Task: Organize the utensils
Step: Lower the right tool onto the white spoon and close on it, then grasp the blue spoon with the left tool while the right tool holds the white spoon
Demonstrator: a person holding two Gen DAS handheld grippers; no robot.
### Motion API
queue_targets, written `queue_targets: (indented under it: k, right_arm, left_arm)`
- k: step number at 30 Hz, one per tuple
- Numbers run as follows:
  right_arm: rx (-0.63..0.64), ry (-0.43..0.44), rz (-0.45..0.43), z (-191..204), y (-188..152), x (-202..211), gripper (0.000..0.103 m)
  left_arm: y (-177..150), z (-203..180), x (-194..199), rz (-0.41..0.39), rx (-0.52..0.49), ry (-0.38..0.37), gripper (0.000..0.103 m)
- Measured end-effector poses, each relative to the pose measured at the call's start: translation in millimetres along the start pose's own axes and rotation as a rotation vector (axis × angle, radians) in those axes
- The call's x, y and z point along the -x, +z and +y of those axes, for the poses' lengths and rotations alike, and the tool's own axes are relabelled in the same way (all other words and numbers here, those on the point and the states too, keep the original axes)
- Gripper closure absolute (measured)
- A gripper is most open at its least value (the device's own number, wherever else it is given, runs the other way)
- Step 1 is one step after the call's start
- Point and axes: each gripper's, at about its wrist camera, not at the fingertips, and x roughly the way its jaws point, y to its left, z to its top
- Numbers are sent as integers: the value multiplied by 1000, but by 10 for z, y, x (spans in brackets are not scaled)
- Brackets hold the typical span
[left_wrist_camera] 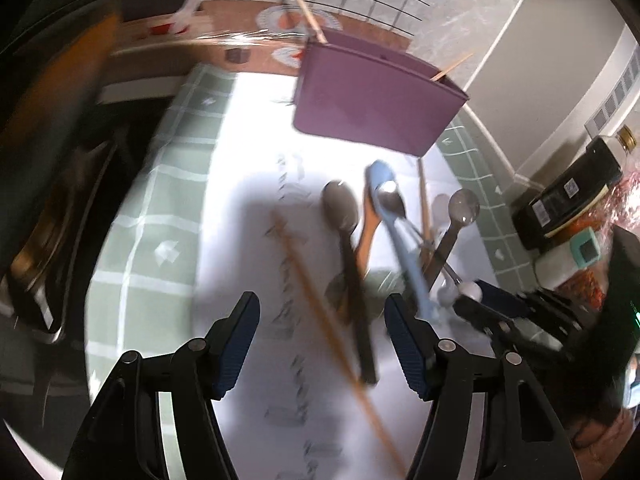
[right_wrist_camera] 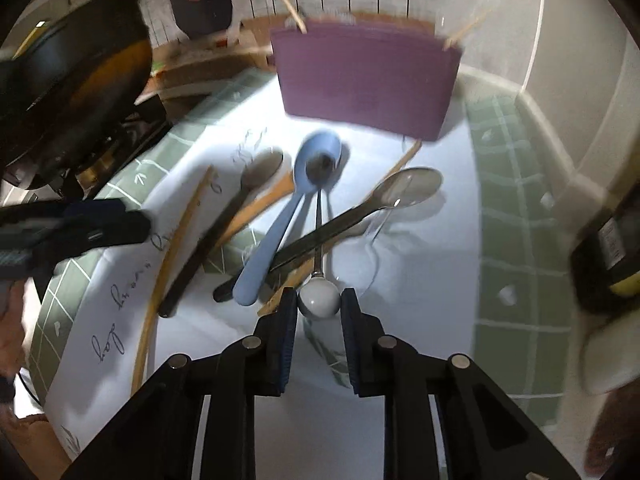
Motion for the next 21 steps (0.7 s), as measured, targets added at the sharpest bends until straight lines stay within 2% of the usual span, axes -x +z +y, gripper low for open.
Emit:
queue_targets:
  k: [2,4,6,8,10,12,14,17,19,21]
  right_arm:
    - [29,-17,-41,8,64,163,83]
    - [38,-23,-77,-10,135,307,83]
    - [38,-18,-100,-48,200,409,83]
    - [22,-8,-125,-105,258,500,83]
    - [12,-3,-133,-142,297,531,83]
    - [-6,-5,-143,-192,319,563,83]
    - [-25,0,-154,-251,356,591,83]
    - [-39,-7,-166,-343,419,648,83]
    - [-34,-18,-168,-400,454,667,83]
    - [-27,-31,-168,-436,491,668,83]
  left_arm:
    - [152,-59,-138,33,-11,-12,39]
    - [311,-130,-329,80,-17,15,40]
    - [416,-157,-487,116,-13,30,43]
    - [494,-174,-599,138,4,36,53]
    - [561,-233,-632,138,11,14,54]
    - [600,-369,-614,126,-38,-27,54]
    - [627,-615,-603,112,-161,-60,54]
    - [656,-875,-662,101,-301,-24,60]
    - [732,-924,-745,100,-308,-11,66]
    - [818,-880,-812,92,-269,10,67]
